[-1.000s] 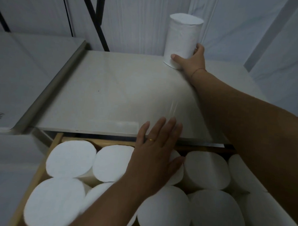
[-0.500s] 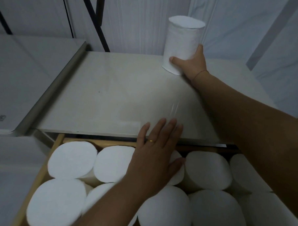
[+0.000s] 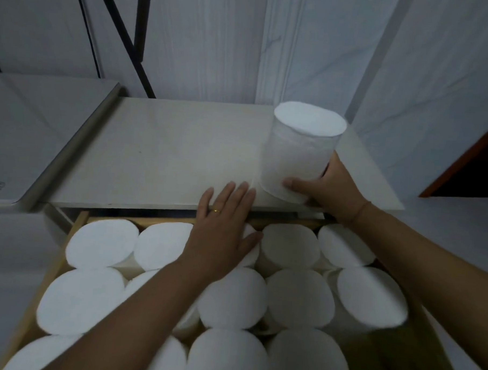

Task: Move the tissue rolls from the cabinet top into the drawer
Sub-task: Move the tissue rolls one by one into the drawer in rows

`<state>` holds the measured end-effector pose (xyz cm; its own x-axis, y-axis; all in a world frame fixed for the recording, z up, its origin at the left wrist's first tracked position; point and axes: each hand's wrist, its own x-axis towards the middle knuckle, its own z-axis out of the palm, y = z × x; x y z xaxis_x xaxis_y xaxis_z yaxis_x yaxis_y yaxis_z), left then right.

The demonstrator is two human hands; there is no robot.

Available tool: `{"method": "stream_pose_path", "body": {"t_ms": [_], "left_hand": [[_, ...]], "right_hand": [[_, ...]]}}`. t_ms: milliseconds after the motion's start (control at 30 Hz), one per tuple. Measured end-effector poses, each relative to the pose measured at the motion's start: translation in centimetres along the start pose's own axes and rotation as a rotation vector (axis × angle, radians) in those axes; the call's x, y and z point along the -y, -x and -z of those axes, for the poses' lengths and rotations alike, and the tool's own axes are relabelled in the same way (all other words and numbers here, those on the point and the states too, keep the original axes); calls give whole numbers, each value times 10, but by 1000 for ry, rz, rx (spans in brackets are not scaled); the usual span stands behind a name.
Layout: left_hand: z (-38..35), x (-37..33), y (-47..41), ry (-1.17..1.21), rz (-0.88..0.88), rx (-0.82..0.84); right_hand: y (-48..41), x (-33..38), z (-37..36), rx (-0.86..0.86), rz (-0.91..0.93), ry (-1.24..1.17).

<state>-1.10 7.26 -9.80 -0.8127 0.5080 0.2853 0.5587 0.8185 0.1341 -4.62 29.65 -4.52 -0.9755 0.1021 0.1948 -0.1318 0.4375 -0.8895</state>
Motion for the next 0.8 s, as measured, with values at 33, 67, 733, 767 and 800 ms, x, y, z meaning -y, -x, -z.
{"method": "stream_pose_path", "body": {"t_ms": [33,67,733,767,800], "left_hand": [[0,-2,0,7,-3,1],[0,-5,1,12,-11,6],[0,-83,26,603,-91,365],[0,-83,26,596,-90,366],[0,-84,26,593,-93,366]], "right_hand": [[14,2,7,4,2,10],[27,4,14,10,6,20],[134,12,97,120,10,6],[133,18,101,119,28,29],[131,24,104,123,46,75]]}}
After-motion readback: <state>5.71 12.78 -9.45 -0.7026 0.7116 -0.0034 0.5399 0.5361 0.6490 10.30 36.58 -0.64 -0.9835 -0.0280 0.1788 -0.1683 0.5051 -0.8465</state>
